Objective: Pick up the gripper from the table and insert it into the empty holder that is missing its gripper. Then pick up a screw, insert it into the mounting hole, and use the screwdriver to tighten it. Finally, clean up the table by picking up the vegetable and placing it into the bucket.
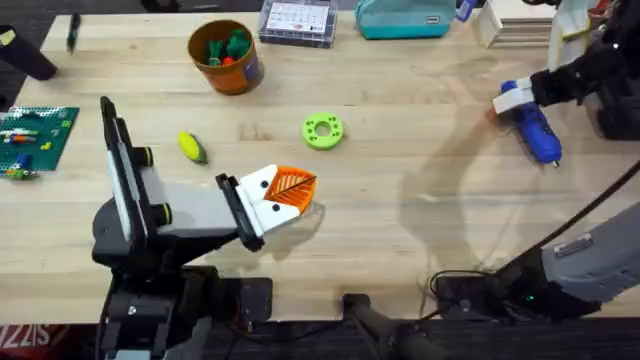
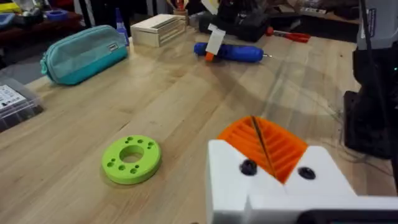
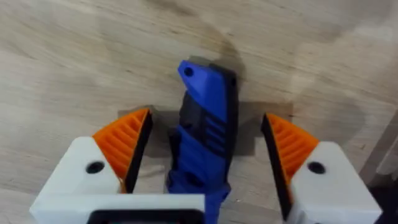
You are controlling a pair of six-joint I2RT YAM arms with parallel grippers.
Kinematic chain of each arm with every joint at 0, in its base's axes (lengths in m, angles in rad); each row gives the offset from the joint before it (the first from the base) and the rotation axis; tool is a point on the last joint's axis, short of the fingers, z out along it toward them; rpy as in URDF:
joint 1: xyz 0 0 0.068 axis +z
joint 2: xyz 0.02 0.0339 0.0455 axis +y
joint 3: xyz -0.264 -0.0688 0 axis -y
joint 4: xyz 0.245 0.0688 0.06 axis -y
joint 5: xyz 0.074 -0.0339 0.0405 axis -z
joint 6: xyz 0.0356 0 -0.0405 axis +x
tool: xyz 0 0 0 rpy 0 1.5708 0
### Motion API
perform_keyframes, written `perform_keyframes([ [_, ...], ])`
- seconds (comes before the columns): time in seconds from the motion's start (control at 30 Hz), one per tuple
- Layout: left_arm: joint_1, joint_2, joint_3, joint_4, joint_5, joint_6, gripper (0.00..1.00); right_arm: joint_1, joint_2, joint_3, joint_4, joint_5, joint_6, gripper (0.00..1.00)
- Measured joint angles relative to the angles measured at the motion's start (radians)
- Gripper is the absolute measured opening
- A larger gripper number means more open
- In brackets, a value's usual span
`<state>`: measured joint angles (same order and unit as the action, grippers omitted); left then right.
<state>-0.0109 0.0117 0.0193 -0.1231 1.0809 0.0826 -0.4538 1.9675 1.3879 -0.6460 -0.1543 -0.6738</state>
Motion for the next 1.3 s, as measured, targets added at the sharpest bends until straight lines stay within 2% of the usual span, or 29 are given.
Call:
perform_keyframes([
  [0.4, 0.000, 0.000, 0.000, 0.000, 0.000, 0.000, 0.018, -0.001, 0.000, 0.006, -0.025, 0.004, -0.019, 0.992],
  [0.53, 0.000, 0.000, 0.000, 0.000, 0.000, 0.000, 0.018, -0.001, 0.001, 0.006, -0.021, 0.013, -0.027, 0.913],
  [0.57, 0.000, 0.000, 0.000, 0.000, 0.000, 0.000, 0.018, -0.001, 0.001, 0.006, -0.020, 0.016, -0.028, 0.867],
  [0.6, 0.000, 0.000, 0.000, 0.000, 0.000, 0.000, 0.018, -0.001, 0.001, 0.006, -0.020, 0.018, -0.032, 0.767],
  [0.77, 0.000, 0.000, 0.000, 0.000, 0.000, 0.000, 0.018, -0.001, 0.003, 0.007, -0.016, 0.019, -0.036, 0.077],
  [0.8, 0.000, 0.000, 0.000, 0.000, 0.000, 0.000, 0.018, -0.001, 0.004, 0.008, -0.015, 0.019, -0.035, 0.031],
  [1.07, 0.000, 0.000, 0.000, 0.000, 0.000, 0.000, 0.018, 0.000, 0.005, 0.014, -0.021, 0.019, -0.029, 0.022],
  [1.3, 0.000, 0.000, 0.000, 0.000, 0.000, 0.000, 0.018, 0.000, -0.048, 0.023, -0.128, 0.018, 0.009, 0.020],
])
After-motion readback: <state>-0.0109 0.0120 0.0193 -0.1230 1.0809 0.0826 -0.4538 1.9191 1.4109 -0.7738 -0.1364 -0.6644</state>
